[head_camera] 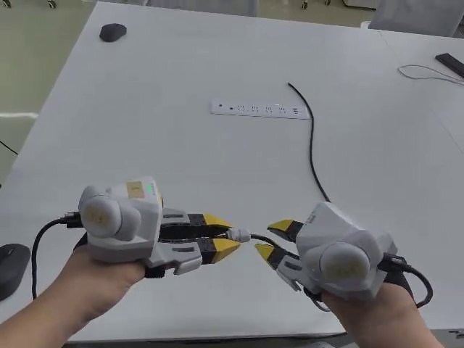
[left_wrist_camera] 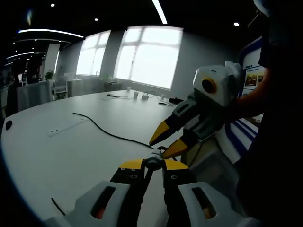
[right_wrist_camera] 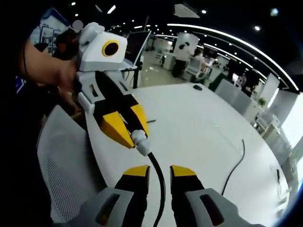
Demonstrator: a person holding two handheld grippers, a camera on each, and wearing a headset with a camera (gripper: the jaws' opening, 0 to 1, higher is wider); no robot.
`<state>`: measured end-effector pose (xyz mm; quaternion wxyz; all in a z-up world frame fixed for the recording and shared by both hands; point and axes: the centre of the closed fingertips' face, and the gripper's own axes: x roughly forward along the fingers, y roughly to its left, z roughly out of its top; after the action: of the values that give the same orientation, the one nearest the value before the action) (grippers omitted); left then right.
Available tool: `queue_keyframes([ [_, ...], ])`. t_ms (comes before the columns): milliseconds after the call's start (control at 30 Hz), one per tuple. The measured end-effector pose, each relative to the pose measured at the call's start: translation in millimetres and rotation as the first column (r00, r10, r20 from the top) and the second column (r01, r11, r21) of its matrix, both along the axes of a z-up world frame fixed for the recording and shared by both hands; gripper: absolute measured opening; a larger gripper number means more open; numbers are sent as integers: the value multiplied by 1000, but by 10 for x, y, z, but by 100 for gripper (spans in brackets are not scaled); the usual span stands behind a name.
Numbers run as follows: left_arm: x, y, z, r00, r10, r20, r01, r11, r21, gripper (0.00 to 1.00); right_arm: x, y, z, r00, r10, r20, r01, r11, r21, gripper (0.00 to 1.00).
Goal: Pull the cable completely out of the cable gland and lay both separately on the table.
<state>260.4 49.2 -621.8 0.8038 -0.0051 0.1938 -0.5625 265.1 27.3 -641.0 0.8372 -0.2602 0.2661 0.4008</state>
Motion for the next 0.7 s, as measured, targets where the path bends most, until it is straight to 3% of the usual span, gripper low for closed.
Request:
queue_keyframes([
  [200, -6, -21, -9, 1000, -5, 2, 5, 1000, 5, 15, -40, 85, 6, 998, 59, 37, -57, 997, -52, 7],
  [300, -25, -26, -29, 1000, -11, -3, 11, 1000, 9, 15, -35, 52, -20, 996, 77, 52, -71, 992, -106, 3],
  [400, -29, -29, -37, 1000, -9, -4, 9, 1000, 9, 15, -36, 39, -22, 997, 58, 41, -55, 995, -78, 2],
  [700, -37, -61, -38, 1000, -14, -3, 14, 1000, 12, 15, -37, 9, -53, 999, 38, 26, -36, 997, -62, 1],
])
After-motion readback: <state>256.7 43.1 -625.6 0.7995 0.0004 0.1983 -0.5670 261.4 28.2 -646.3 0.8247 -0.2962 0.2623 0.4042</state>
